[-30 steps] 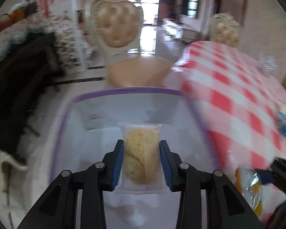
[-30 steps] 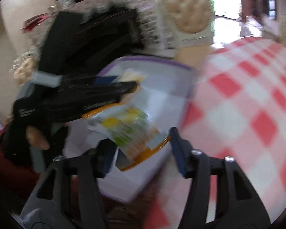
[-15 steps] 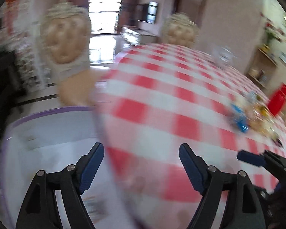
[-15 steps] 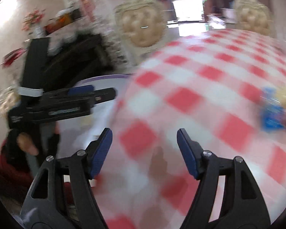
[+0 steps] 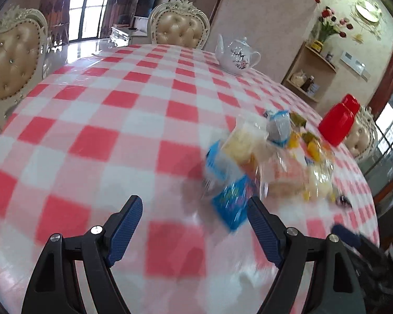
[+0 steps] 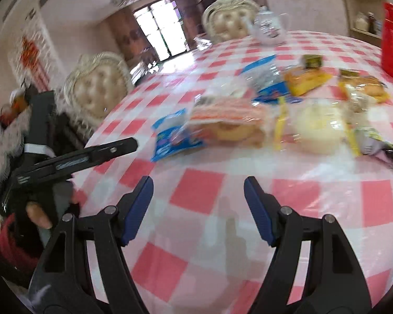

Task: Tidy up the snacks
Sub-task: 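Grasp the orange-printed bread bag with the right tool while the left tool grasps the blue cartoon packet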

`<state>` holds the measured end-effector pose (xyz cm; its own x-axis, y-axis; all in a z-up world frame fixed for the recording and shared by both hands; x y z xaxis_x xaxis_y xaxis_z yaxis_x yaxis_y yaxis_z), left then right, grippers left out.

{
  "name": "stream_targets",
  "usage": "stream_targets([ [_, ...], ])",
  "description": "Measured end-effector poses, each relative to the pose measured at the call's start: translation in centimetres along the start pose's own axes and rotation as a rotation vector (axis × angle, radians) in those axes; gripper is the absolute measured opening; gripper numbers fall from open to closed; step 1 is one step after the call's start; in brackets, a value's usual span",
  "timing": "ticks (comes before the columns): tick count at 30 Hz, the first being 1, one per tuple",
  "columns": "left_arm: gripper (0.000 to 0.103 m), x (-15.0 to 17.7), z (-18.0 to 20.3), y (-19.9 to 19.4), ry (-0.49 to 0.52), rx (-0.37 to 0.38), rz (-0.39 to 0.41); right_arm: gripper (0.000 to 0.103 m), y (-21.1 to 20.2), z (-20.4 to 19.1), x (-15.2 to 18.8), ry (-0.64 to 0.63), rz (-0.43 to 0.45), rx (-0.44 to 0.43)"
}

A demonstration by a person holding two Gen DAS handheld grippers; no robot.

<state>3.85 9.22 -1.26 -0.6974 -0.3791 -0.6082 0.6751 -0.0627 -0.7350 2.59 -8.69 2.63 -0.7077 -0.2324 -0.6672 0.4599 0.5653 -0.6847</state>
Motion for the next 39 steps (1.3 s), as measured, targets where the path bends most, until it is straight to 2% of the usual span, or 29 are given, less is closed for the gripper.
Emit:
stream_targets([
  [4, 0.083, -0.8, 0.8, 2.1, -0.059, -0.003, -0.022, 0.076, -1.6, 1.3, -0.1, 0.008, 0.047, 0.017],
  [6, 0.083, -1.1, 1.9, 3.3, -0.049, -0.004, -0.034, 0.077, -1.8, 1.8, -0.4, -0.014, 0.057, 0.028],
  [9, 0.083, -1.5, 2.8, 4.1, -0.016, -0.043, 0.003, 0.08, -1.2, 2.0, -1.3, -0.107, 0.064, 0.078],
  [11, 0.083, -1.4, 2.5, 4.2, -0.032, -0.014, 0.009, 0.084, -0.3, 2.0, -2.2, -0.204, 0.059, 0.137],
  [13, 0.083, -1.4, 1.9, 4.4, -0.051, 0.013, -0.001, 0.09, 1.1, 1.8, -3.0, -0.32, 0.028, 0.161],
  [16, 0.083, -1.6, 0.8, 4.2, -0.118, 0.049, 0.015, 0.091, 4.0, 1.4, -3.8, -0.506, -0.061, 0.17],
  [20, 0.083, -2.6, 0.3, 3.4, -0.109, -0.017, 0.095, 0.091, 7.6, 0.2, -5.0, -0.718, -0.183, 0.132],
  [25, 0.083, -3.6, -1.3, 2.1, -0.153, -0.038, 0.186, 0.091, 12.5, -0.2, -5.1, -0.847, -0.321, 0.112],
  [27, 0.083, -4.0, -1.9, 1.7, -0.167, -0.042, 0.211, 0.09, 14.2, 0.2, -4.8, -0.824, -0.385, 0.09],
  [28, 0.083, -4.1, -2.1, 1.7, -0.17, -0.045, 0.21, 0.088, 14.1, 0.3, -5.0, -0.79, -0.377, 0.071],
  [30, 0.083, -4.2, -2.7, 1.9, -0.195, -0.039, 0.198, 0.07, 13.6, 0.7, -5.1, -0.699, -0.373, 0.057],
  [32, 0.083, -4.3, -3.2, 2.0, -0.218, -0.03, 0.187, 0.057, 12.1, 1.1, -4.6, -0.612, -0.367, 0.098],
  [33, 0.083, -4.3, -3.3, 2.0, -0.225, -0.024, 0.184, 0.055, 10.8, 1.1, -4.1, -0.535, -0.362, 0.087],
  [36, 0.083, -4.3, -2.8, 1.8, -0.214, -0.001, 0.181, 0.053, 7.3, 1.2, -1.9, -0.329, -0.349, 0.017],
  [39, 0.083, -4.0, -1.8, 1.6, -0.182, 0.044, 0.158, 0.057, 4.5, 1.7, 0.2, -0.219, -0.314, 0.027],
])
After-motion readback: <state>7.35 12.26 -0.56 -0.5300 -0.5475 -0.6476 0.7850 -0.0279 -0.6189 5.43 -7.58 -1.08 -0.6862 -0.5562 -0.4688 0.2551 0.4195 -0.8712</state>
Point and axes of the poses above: each gripper's, at about its wrist camera, not at the fingertips, and y roughly the way its jaws point, z to its right, x to its underside, the point moved 6 cm from there along y, roughly the way its jaws point, and after that the axes turned 2 degrees about -z, right-handed, at the moved point
